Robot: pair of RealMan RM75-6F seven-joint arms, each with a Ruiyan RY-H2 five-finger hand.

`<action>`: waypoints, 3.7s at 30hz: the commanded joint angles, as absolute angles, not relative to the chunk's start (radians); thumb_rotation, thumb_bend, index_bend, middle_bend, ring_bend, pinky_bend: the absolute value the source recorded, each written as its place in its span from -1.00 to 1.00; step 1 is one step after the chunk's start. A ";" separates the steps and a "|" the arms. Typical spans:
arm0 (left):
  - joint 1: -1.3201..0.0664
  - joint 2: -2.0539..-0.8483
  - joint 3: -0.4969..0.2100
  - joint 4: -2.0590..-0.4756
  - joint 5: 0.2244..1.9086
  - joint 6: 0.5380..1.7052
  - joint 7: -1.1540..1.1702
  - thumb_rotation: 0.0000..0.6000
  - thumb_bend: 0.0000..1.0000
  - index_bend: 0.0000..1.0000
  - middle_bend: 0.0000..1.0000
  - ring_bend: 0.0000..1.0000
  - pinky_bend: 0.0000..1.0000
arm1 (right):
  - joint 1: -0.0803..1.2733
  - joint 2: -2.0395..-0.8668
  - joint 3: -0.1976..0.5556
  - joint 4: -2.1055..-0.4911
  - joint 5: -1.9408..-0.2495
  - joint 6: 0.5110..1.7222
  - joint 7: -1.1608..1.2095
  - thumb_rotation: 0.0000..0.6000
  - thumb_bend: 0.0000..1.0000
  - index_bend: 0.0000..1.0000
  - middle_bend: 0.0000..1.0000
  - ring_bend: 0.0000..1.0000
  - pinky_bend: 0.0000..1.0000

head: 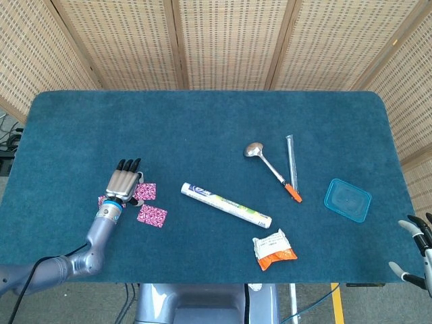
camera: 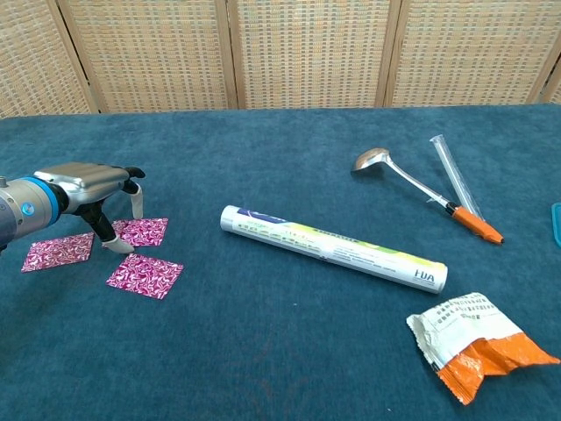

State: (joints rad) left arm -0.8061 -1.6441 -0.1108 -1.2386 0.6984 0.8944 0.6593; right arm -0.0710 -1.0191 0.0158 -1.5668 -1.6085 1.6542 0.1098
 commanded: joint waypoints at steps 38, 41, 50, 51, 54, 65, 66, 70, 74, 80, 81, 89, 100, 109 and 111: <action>-0.782 -1.606 -0.112 -1.273 0.770 0.911 0.603 0.71 -0.51 -0.08 -1.00 -1.00 -1.00 | -0.074 -1.015 0.019 -1.571 -1.608 1.658 0.105 1.00 -1.00 -0.56 -0.62 -1.00 -1.00; -0.772 -1.586 -0.109 -1.293 0.792 0.914 0.584 0.71 -0.51 -0.08 -1.00 -1.00 -1.00 | -0.073 -1.015 0.019 -1.574 -1.610 1.657 0.102 1.00 -1.00 -0.56 -0.62 -1.00 -1.00; -0.740 -1.533 -0.077 -1.366 0.892 0.920 0.519 0.71 -0.53 -0.08 -1.00 -1.00 -1.00 | -0.073 -1.012 0.019 -1.585 -1.616 1.661 0.091 1.00 -1.00 -0.56 -0.61 -1.00 -1.00; -0.737 -1.529 -0.074 -1.373 0.902 0.920 0.514 0.71 -0.53 -0.08 -1.00 -1.00 -1.00 | -0.073 -1.012 0.019 -1.586 -1.615 1.661 0.090 1.00 -1.00 -0.56 -0.61 -1.00 -1.00; -0.728 -1.514 -0.058 -1.410 0.949 0.923 0.496 0.71 -0.53 -0.08 -1.00 -1.00 -1.00 | -0.074 -1.012 0.019 -1.588 -1.616 1.662 0.088 1.00 -1.00 -0.56 -0.61 -1.00 -1.00; -0.711 -1.488 -0.017 -1.513 1.068 0.941 0.481 0.71 -0.55 -0.09 -1.00 -1.00 -1.00 | -0.077 -1.011 0.019 -1.588 -1.616 1.667 0.089 1.00 -1.00 -0.56 -0.61 -1.00 -1.00; -0.711 -1.488 -0.013 -1.518 1.075 0.941 0.483 0.71 -0.55 -0.09 -1.00 -1.00 -1.00 | -0.078 -1.011 0.019 -1.588 -1.616 1.668 0.090 1.00 -1.00 -0.56 -0.61 -1.00 -1.00; -0.708 -1.494 -0.001 -1.522 1.090 0.944 0.506 0.71 -0.56 -0.09 -1.00 -1.00 -1.00 | -0.081 -1.012 0.018 -1.584 -1.616 1.672 0.094 1.00 -1.00 -0.56 -0.61 -1.00 -1.00; -0.704 -1.505 0.000 -1.505 1.077 0.951 0.529 0.71 -0.56 -0.09 -1.00 -1.00 -1.00 | -0.082 -1.013 0.018 -1.580 -1.615 1.674 0.100 1.00 -1.00 -0.56 -0.61 -1.00 -1.00; -0.704 -1.510 -0.003 -1.493 1.045 0.937 0.550 0.71 -0.57 -0.10 -1.00 -1.00 -1.00 | -0.081 -1.016 0.019 -1.575 -1.615 1.673 0.104 1.00 -1.00 -0.56 -0.61 -1.00 -1.00; -0.704 -1.511 -0.003 -1.493 1.041 0.935 0.553 0.71 -0.58 -0.10 -1.00 -1.00 -1.00 | -0.081 -1.016 0.019 -1.575 -1.615 1.672 0.104 1.00 -1.00 -0.56 -0.61 -1.00 -1.00; -0.705 -1.511 -0.008 -1.499 1.021 0.927 0.556 0.71 -0.68 -0.20 -1.00 -1.00 -1.00 | -0.082 -1.014 0.019 -1.575 -1.616 1.673 0.105 1.00 -1.00 -0.56 -0.61 -1.00 -1.00; -0.696 -1.504 -0.015 -1.503 1.021 0.943 0.548 0.71 -0.73 -0.40 -1.00 -1.00 -1.00 | -0.083 -1.016 0.020 -1.572 -1.616 1.676 0.108 1.00 -1.00 -0.56 -0.61 -1.00 -1.00; -0.660 -1.462 -0.021 -1.491 0.990 0.971 0.515 0.71 -0.71 -0.41 -1.00 -1.00 -1.00 | -0.081 -1.019 0.020 -1.567 -1.614 1.670 0.115 1.00 -1.00 -0.56 -0.61 -1.00 -1.00; -0.648 -1.446 -0.024 -1.480 0.968 0.971 0.502 0.71 -0.70 -0.41 -1.00 -1.00 -1.00 | -0.077 -1.021 0.021 -1.565 -1.615 1.665 0.118 1.00 -1.00 -0.56 -0.61 -1.00 -1.00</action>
State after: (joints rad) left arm -0.6590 -1.4589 -0.0212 -1.4903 0.9844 0.9688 0.5128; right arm -0.0780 -1.0199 0.0204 -1.5654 -1.6146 1.6666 0.1166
